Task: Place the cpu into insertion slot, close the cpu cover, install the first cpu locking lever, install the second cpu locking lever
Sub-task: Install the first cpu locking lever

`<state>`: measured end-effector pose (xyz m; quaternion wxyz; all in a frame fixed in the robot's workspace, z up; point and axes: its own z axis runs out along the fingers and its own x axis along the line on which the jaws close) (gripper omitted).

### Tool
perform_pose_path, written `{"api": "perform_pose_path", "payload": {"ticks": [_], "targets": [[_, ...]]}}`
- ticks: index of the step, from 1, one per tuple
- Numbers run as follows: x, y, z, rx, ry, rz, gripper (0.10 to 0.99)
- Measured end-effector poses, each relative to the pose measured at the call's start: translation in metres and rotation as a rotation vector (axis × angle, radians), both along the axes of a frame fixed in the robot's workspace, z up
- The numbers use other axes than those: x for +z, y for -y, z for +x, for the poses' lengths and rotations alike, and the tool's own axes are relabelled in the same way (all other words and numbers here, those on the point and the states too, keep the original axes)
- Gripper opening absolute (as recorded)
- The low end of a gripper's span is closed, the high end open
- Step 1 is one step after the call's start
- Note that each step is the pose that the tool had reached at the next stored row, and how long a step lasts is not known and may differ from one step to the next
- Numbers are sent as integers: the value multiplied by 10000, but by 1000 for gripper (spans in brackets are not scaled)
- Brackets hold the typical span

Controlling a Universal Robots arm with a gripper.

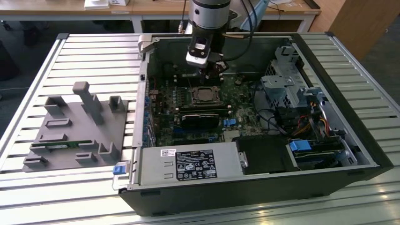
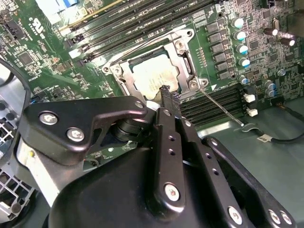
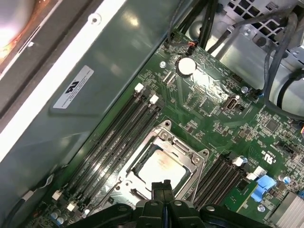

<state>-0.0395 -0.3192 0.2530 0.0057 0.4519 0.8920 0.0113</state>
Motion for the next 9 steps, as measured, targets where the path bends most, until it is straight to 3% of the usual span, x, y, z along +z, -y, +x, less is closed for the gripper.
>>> {"api": "perform_pose_path", "payload": {"ticks": [9], "targets": [[0, 0, 0, 270, 0, 0, 106]]}}
